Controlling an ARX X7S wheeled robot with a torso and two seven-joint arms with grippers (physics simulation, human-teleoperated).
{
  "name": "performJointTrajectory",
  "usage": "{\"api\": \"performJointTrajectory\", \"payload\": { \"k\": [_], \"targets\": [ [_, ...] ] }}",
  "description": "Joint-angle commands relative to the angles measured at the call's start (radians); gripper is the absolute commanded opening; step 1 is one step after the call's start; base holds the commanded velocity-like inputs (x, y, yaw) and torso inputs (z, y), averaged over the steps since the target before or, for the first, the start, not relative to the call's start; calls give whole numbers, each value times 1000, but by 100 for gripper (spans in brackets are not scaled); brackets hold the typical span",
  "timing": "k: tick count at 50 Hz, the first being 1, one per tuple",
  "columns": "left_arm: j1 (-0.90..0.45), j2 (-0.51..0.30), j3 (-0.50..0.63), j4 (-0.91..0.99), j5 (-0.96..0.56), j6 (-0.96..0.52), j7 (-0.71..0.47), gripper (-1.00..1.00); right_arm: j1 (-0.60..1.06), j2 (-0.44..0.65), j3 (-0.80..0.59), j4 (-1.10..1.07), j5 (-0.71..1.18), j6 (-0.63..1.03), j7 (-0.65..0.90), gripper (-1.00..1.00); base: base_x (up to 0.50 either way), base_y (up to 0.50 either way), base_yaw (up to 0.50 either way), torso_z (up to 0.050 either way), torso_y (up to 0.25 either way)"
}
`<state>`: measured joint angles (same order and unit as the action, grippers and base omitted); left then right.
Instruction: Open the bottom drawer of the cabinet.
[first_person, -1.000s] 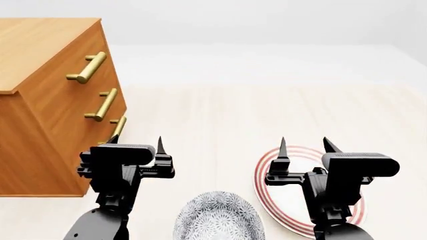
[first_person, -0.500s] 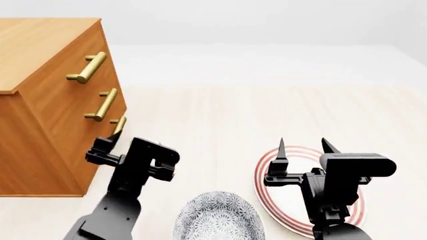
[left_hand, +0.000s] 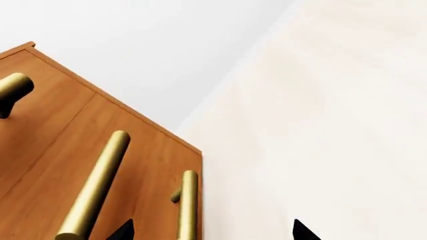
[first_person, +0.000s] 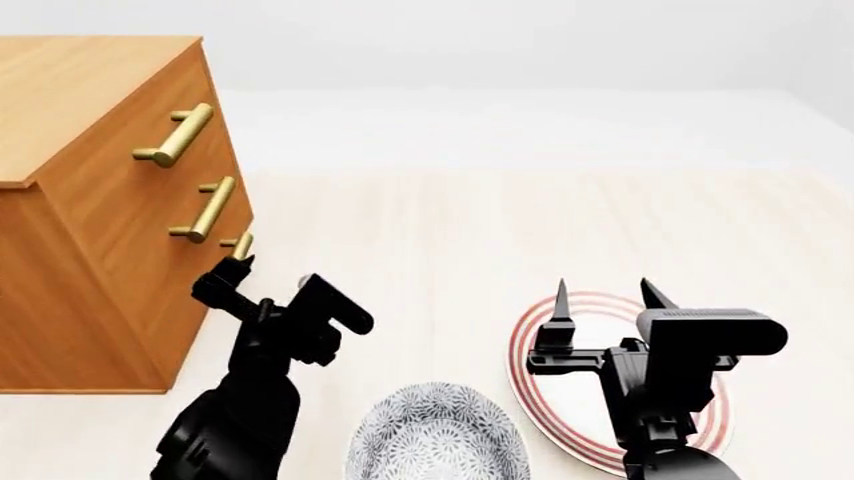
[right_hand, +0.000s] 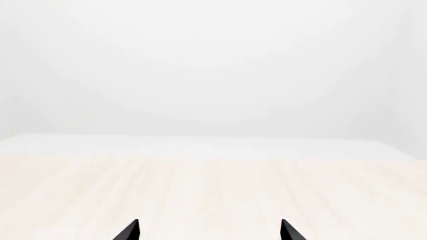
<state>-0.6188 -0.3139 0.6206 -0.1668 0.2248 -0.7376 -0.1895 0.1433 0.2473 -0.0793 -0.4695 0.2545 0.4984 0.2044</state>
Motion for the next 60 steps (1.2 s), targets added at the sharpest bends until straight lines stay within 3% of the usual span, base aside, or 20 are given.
{"api": "performJointTrajectory", "payload": {
  "k": [1, 7, 33, 60],
  "targets": [
    [-57, 14, 27, -126, 17, 22, -11, 100, 0, 3, -5, 4, 4, -5, 3, 100, 0, 0, 0, 0, 0],
    [-95, 38, 14, -250, 0, 73, -29, 100, 0, 5, -7, 5, 7, -5, 5, 100, 0, 0, 0, 0, 0],
    [-373, 206, -11, -1135, -64, 472, -142, 100, -5, 13, -9, 8, 17, -18, 14, 100, 0, 0, 0, 0, 0],
    [-389, 171, 43, -1142, -174, 388, -193, 100, -5, 19, -13, 12, 30, -24, 23, 100, 0, 0, 0, 0, 0]
  ]
}}
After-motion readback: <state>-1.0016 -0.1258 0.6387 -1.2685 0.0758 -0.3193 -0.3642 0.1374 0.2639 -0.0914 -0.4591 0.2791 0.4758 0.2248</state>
